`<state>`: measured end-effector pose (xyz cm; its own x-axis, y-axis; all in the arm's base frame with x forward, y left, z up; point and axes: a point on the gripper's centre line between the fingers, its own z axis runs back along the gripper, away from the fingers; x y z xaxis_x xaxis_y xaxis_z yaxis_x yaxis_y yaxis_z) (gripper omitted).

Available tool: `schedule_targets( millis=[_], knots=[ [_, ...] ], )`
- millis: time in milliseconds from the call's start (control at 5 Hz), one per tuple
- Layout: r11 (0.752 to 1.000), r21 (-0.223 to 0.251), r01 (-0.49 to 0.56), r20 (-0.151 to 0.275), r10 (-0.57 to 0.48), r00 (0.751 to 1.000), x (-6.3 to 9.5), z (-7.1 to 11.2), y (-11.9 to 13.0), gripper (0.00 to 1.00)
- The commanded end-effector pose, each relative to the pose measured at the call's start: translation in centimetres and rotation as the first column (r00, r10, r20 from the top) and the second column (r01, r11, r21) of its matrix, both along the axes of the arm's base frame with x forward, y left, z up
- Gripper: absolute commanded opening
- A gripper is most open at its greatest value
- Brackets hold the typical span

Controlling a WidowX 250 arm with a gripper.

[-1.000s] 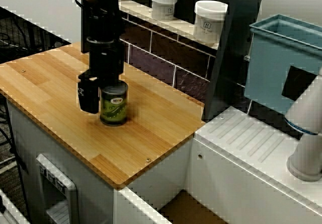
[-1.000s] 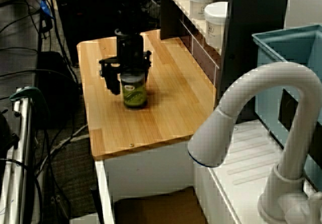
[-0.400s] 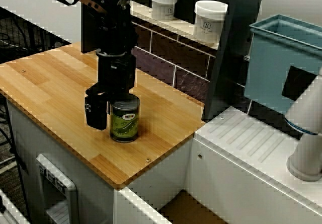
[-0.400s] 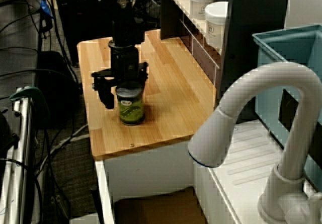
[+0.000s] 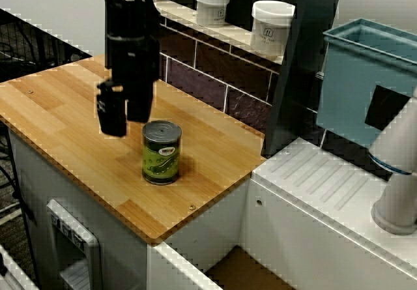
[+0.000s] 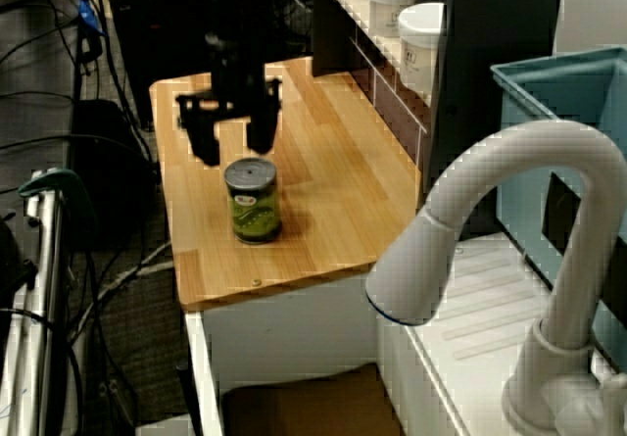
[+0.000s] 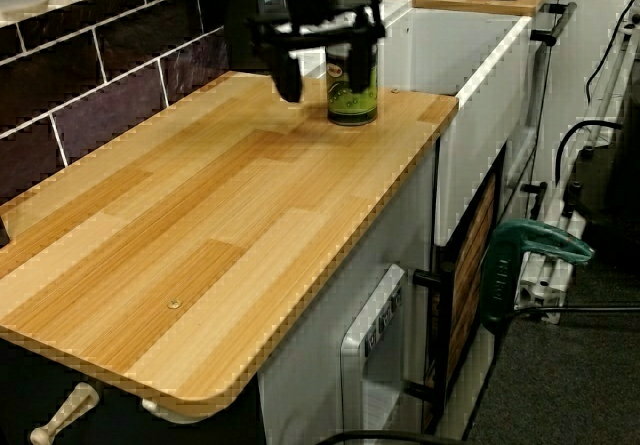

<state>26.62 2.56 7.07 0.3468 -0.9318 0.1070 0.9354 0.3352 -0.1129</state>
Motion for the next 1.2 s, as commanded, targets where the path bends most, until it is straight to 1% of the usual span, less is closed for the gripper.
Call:
schedule_targets(
  millis=[0,200,400,600,800,1000],
  knots=[
    [0.964,0.155,-0.218,0.068,0.209,0.975,0.0,2.9,4.5,1.0],
    [0.904,0.152,-0.401,0.081,0.392,0.916,-0.6,3.4,5.3,1.0],
    [0.879,0.155,-0.452,0.102,0.44,0.892,-1.1,4.4,4.5,1.0],
    [0.88,0.155,-0.449,0.129,0.432,0.893,-1.8,4.9,2.6,1.0],
    [0.87,0.148,-0.469,0.128,0.454,0.882,-2.1,5.4,0.6,1.0],
    [0.876,0.141,-0.461,0.117,0.448,0.886,-2.2,5.6,-1.3,1.0]
  ],
)
